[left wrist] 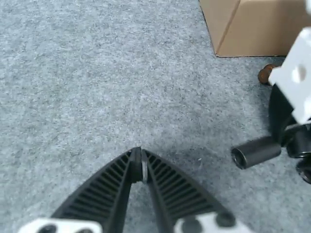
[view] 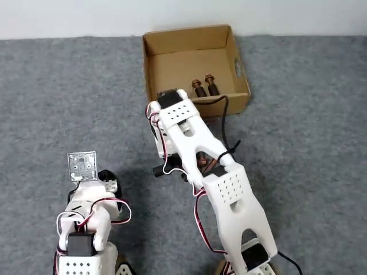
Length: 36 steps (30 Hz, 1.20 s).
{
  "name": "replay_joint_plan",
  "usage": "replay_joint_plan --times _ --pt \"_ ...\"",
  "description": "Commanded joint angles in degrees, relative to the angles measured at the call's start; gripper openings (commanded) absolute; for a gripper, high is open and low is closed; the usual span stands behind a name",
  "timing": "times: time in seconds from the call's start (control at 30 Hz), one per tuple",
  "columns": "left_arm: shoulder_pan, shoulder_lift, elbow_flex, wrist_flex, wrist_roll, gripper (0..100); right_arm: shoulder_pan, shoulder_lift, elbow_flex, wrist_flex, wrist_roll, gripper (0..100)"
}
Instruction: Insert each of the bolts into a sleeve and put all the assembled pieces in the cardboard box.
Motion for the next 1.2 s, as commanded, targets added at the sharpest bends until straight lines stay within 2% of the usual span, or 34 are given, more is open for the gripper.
replay_joint_plan --times 0.0,0.1,0.17,0.33,0.6,0.83,1.17 --pt "-0.35 0.09 -0.48 -0.35 -0.53 0 0.04 1.01 -0.26 1.89 -0.62 13.6" --pt "-0.35 0.09 -0.48 -0.35 -0.53 0 0.04 1.54 -0.35 0.84 -0.62 0.8" --pt "-0.35 0.09 -0.48 -0.35 -0.53 0 0.04 0.75 -0.35 0.66 -0.53 3.1" --pt "-0.35 0.09 -0.48 -0.35 -0.53 0 0.04 -4.62 -0.35 1.89 -0.44 0.9" --pt "-0.35 0.09 -0.48 -0.44 -0.62 0 -0.13 -21.76 1.23 2.51 -0.44 0.9" --pt "-0.35 0.09 -0.48 -0.44 -0.62 0 1.89 -39.34 17.67 2.42 -0.70 0.9" --pt "-0.35 0.09 -0.48 -0.44 -0.62 0 9.71 -66.07 44.04 -3.56 -6.77 0.9"
